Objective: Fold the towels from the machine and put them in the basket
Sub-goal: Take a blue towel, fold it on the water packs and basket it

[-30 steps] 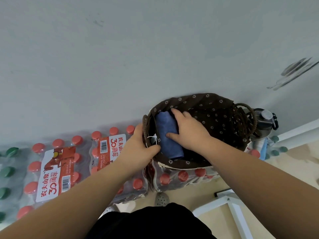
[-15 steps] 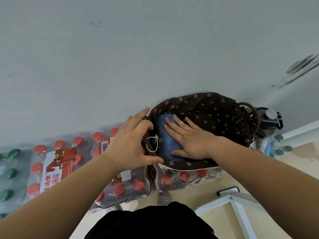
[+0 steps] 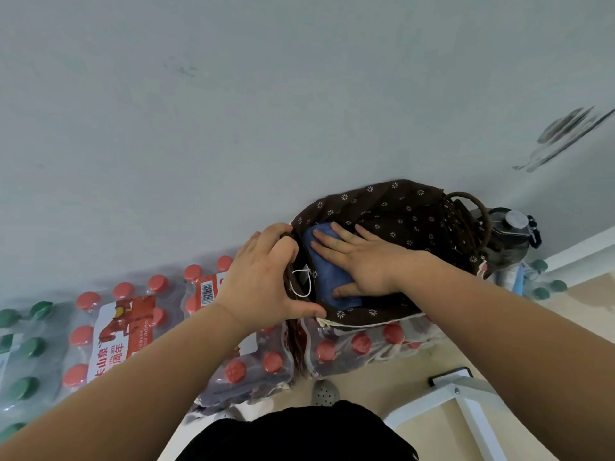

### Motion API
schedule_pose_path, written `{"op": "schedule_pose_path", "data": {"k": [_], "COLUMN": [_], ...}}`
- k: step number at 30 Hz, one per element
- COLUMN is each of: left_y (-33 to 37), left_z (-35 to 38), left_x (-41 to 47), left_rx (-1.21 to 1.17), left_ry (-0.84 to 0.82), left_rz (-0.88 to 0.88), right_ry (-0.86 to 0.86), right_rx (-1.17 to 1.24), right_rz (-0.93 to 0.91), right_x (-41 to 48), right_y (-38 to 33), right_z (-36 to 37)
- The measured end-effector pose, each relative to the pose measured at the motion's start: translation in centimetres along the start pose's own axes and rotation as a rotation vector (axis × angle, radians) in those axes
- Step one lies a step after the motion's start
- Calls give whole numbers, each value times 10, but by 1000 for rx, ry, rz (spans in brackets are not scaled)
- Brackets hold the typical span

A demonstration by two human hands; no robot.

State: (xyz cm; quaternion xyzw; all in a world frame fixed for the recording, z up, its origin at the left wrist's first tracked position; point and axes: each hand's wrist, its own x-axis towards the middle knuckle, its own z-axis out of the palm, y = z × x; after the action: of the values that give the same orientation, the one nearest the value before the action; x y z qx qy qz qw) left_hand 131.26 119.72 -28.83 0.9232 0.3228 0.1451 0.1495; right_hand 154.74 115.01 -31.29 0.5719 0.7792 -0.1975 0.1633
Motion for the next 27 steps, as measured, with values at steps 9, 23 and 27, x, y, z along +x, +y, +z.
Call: {"op": "schedule_pose_path", "data": {"k": [9, 23, 27], "left_y": [-8, -42, -11], "left_z": [-21, -59, -48], "left_x": [-13, -69, -94], "left_rx": [-18, -295, -361], "left_ry": [-23, -30, -102], "left_rz": [-12, 247, 420], "right_ry": [302, 770, 703], "right_rx": [455, 392, 448], "right_rz": [221, 862, 1010], "right_x": [-22, -65, -102], "right_y": [-46, -225, -273], "right_z": [-29, -6, 25]}}
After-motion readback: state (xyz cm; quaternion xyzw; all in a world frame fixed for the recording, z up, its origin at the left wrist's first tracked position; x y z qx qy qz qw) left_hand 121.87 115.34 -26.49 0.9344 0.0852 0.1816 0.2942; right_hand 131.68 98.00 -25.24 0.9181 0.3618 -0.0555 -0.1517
